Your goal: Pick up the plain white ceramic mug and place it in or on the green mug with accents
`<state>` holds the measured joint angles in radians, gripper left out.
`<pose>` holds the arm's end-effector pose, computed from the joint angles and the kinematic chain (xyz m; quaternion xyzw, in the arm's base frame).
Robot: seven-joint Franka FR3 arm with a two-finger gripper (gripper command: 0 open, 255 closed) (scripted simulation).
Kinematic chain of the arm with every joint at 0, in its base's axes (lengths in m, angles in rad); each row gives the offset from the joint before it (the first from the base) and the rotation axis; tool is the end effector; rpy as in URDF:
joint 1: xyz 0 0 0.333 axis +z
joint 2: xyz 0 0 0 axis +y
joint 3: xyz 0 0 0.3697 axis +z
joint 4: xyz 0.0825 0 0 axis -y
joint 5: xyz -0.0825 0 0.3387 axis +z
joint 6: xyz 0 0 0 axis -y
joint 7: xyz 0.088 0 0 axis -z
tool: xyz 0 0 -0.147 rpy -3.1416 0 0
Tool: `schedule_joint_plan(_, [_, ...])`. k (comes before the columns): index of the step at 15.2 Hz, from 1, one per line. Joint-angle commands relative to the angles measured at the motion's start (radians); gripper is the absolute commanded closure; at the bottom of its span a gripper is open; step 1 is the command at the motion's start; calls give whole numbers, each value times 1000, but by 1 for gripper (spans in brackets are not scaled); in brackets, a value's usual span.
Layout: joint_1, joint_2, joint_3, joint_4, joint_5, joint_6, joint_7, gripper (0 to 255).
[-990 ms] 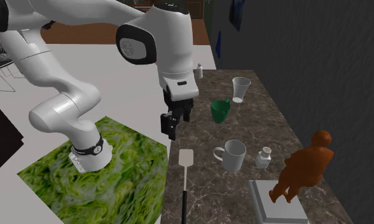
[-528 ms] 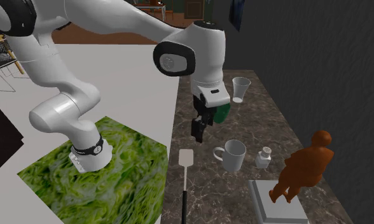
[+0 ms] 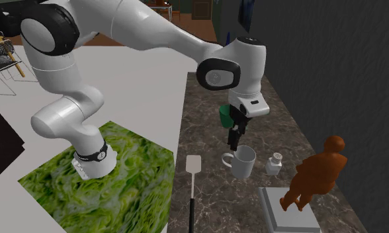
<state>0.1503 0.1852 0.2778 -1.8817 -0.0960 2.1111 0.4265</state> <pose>0.5345 0.2258 0.4534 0.9993 0.0215 0.0306 0.0043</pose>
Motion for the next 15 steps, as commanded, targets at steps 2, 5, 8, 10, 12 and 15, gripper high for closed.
schedule_joint_plan(2, [33, 121, 2, 124, -45, -6, 53, 0])
schedule_joint_plan(5, [41, 152, -1, 135, -57, 14, 64, 0])
schedule_joint_plan(8, [42, 171, -4, 120, -64, 47, 68, 0])
schedule_joint_plan(10, [43, 184, -7, 111, -70, 69, 72, 0])
schedule_joint_plan(12, [44, 188, -7, 108, -71, 75, 73, 0])
schedule_joint_plan(15, [44, 188, -8, 108, -71, 75, 73, 0])
